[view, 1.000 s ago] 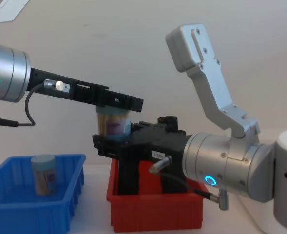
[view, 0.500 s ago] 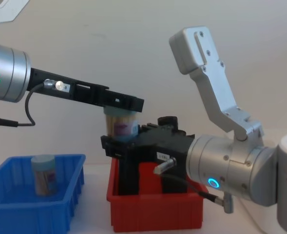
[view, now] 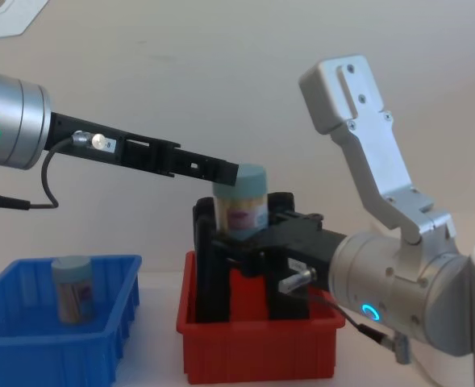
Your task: Pick the cotton swabs from the blue box and place them into the white box.
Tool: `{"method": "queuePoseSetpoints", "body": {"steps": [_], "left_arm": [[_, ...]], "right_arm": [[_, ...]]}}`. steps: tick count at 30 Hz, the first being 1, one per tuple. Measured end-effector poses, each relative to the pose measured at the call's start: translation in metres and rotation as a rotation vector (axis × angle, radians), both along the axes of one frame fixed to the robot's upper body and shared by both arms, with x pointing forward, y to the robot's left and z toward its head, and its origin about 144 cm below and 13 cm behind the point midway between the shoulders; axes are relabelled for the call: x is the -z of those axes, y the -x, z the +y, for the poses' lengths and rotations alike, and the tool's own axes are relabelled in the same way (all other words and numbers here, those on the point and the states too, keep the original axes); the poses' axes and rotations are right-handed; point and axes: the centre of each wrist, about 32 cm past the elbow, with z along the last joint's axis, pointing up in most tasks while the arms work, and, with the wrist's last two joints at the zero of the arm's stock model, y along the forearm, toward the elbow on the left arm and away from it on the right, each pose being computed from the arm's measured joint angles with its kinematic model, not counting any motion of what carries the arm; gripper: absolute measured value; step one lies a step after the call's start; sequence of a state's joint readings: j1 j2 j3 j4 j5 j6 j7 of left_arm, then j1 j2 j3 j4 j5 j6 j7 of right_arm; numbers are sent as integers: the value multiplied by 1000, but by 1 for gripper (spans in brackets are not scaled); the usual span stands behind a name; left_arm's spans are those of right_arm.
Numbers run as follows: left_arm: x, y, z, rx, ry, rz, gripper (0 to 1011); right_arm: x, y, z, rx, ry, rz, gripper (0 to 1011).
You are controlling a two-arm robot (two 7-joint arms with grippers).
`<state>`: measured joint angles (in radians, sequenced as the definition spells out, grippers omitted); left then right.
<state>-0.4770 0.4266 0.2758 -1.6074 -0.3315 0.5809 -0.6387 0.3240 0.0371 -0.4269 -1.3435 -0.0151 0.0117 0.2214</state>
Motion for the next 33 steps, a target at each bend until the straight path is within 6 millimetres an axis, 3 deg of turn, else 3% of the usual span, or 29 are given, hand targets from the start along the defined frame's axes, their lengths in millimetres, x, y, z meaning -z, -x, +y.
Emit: {"method": "queuePoseSetpoints", "body": {"steps": [12, 33], "left_arm": [[0, 0, 0, 0, 0, 0, 1004], [0, 0, 0, 0, 0, 0, 1004]], "right_arm": [[2, 10, -13, 172, 6, -40, 665], [2, 21, -83, 475, -46, -122, 665]]}}
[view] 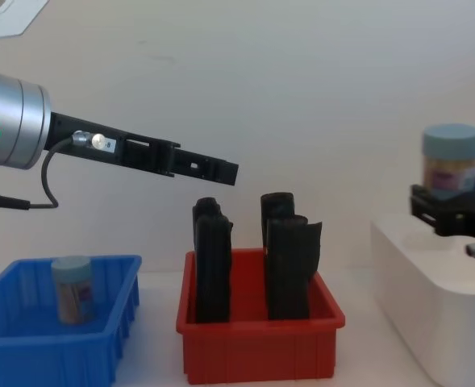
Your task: Pick the cotton swabs from the blue box and place them into the white box.
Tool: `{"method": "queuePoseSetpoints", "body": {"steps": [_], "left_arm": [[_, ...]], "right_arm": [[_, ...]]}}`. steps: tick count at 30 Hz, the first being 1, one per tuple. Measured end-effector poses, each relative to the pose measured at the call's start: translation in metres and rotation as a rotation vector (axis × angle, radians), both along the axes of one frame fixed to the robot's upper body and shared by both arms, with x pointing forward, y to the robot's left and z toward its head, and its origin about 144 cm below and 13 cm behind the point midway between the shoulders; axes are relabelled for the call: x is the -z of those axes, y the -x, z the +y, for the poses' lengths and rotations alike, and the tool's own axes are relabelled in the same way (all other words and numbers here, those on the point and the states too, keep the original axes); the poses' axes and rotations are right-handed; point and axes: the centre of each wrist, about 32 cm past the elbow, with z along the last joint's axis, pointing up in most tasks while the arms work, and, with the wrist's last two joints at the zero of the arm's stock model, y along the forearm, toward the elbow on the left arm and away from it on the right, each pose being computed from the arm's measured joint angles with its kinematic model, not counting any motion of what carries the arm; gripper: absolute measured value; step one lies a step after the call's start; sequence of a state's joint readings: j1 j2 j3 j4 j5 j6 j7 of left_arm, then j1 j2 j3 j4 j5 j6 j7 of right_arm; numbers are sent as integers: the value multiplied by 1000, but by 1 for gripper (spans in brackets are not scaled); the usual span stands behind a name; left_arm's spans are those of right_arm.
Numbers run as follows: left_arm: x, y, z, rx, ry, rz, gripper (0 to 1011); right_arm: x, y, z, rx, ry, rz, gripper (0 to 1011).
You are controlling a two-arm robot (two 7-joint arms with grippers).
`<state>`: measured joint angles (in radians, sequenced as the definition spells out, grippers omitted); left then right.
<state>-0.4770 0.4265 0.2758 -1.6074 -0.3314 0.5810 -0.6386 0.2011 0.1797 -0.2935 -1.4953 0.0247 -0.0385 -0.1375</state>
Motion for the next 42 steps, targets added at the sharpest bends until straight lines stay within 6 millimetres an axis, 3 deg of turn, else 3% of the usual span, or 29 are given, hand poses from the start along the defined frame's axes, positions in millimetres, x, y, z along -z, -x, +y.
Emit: {"method": "queuePoseSetpoints", "body": {"steps": [9, 22, 35, 42], "left_arm": [[0, 0, 0, 0, 0, 0, 1004], [0, 0, 0, 0, 0, 0, 1004], [0, 0, 0, 0, 0, 0, 1004], [0, 0, 0, 0, 0, 0, 1004]], "right_arm": [[13, -5, -29, 88, -29, 44, 665], [26, -16, -49, 107, -61, 104, 665], [29, -25, -54, 80, -87, 123, 1001], [28, -26, -55, 72, -94, 112, 1002]]}}
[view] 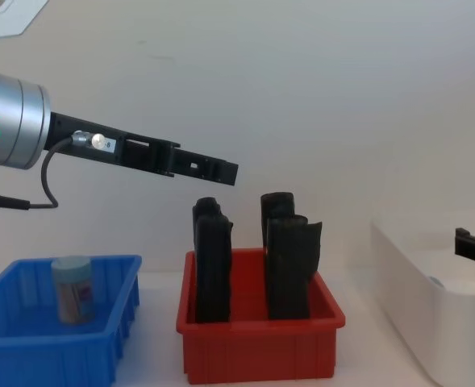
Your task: Pick the cotton swabs from the blue box and place them into the white box.
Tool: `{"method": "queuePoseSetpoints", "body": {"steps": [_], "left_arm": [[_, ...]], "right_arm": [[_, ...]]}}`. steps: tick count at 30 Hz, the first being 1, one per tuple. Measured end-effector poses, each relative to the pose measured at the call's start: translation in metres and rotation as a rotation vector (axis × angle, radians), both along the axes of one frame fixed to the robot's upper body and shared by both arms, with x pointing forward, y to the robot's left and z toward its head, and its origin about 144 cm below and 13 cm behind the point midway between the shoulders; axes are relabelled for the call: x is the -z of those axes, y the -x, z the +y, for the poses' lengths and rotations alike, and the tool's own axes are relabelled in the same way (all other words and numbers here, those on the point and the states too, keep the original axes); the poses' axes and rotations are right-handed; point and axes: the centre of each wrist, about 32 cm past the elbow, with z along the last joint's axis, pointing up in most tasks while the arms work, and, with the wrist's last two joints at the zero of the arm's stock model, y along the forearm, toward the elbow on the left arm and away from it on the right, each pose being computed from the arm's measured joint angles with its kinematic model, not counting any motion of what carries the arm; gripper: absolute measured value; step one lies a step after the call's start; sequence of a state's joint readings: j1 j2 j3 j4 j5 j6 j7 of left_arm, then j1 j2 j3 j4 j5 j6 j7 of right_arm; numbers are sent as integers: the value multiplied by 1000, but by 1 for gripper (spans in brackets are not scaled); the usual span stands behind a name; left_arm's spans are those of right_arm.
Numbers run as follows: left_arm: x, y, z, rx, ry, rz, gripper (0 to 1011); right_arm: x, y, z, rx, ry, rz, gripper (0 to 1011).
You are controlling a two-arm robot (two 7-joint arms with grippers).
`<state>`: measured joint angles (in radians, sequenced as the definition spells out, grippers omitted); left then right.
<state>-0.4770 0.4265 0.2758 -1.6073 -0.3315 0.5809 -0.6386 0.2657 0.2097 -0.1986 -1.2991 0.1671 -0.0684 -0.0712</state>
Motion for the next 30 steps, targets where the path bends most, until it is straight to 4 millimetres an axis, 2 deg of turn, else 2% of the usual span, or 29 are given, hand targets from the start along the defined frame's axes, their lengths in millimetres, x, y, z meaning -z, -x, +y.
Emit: {"method": "queuePoseSetpoints", "body": {"steps": [14, 30], "left_arm": [[2, 1, -1, -6, -1, -7, 1004], [36, 13, -20, -110, -23, -129, 1004]], "right_arm": [[-2, 3, 0, -11, -2, -16, 1002], [-16, 35, 1, -111, -17, -21, 1001]]}}
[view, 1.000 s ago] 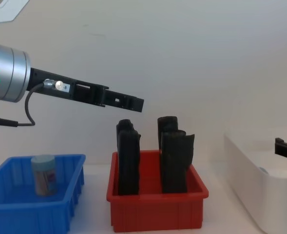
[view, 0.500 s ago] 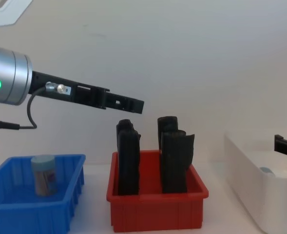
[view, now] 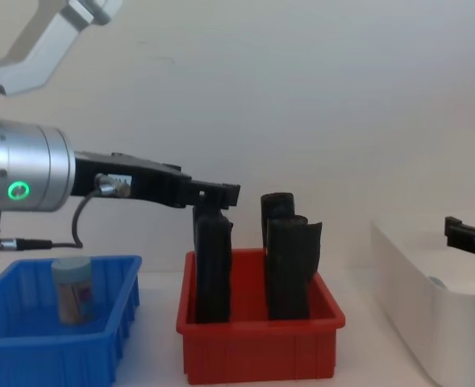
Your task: Pick the cotton swabs from the blue box and place them into the white box.
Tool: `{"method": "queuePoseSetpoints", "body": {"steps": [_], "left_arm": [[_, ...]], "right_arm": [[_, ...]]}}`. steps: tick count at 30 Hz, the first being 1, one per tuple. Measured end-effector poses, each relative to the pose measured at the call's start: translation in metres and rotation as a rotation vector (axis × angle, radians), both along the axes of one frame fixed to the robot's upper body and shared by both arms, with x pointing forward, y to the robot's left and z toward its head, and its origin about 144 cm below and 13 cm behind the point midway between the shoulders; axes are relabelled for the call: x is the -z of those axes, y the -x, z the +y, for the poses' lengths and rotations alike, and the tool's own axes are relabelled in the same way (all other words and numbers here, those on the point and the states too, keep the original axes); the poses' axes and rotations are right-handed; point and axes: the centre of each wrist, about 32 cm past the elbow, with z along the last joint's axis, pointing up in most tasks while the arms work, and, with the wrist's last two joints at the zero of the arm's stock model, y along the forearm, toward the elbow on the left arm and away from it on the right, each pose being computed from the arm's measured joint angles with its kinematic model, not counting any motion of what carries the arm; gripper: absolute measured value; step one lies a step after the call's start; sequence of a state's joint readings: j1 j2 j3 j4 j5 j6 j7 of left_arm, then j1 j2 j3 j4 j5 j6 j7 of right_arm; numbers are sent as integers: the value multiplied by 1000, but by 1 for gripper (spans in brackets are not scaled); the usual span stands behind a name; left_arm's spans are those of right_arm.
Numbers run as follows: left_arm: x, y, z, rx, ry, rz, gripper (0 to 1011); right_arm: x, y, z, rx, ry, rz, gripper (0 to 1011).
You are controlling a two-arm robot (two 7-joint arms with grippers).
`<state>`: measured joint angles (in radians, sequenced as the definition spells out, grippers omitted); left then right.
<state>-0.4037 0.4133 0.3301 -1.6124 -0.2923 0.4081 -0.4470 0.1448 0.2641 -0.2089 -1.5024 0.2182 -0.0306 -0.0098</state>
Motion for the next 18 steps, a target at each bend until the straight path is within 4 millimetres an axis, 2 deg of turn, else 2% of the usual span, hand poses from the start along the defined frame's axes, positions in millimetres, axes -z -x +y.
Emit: {"method": "queuePoseSetpoints", "body": {"steps": [18], "left_arm": [[45, 24, -27, -133, 19, -169, 1004]], "right_arm": [[-21, 44, 7, -145, -21, -1, 1001]]}}
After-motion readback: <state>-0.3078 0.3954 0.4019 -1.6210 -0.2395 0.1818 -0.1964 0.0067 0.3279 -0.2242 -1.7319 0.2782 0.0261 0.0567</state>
